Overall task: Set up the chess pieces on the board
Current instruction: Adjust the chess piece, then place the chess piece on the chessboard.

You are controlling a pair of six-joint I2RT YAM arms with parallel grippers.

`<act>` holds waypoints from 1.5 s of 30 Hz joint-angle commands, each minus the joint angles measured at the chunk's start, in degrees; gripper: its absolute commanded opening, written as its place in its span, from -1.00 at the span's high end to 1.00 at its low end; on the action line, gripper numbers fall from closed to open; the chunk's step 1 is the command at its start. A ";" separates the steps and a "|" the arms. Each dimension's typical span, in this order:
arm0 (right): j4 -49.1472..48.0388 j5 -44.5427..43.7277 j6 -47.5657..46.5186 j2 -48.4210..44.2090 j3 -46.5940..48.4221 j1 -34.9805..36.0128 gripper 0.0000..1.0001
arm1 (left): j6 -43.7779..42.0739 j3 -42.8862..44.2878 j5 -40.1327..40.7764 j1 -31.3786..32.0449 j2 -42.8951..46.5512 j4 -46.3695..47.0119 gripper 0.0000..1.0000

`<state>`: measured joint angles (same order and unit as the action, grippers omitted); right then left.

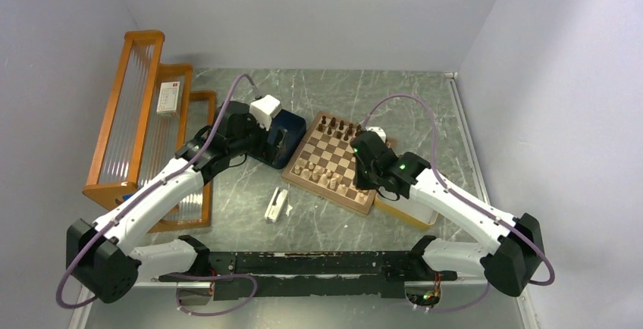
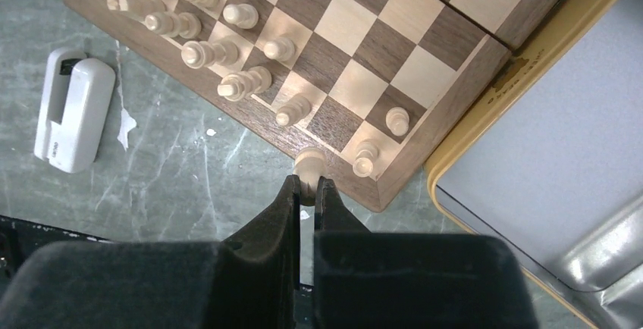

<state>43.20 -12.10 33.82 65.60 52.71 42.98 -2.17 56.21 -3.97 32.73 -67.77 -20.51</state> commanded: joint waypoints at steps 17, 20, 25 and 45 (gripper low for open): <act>-1.97 -4.53 4.63 8.28 -2.46 3.97 1.00 | -0.02 -1.38 15.23 0.05 5.80 0.25 -0.95; -1.80 -5.06 4.81 9.24 -2.40 3.96 1.00 | -0.03 -1.40 15.40 0.05 6.06 0.21 -0.95; -2.30 -5.17 4.46 9.81 -2.74 3.95 0.99 | -0.09 -1.68 15.57 0.05 6.62 0.42 -0.95; -3.79 -5.24 3.52 13.99 -2.52 3.30 0.94 | -0.02 -2.05 15.71 0.05 6.85 0.56 -0.95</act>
<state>40.58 -16.49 37.28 78.87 50.65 46.54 -2.15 54.30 10.79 32.73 -61.49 -20.47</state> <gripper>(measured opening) 0.042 0.974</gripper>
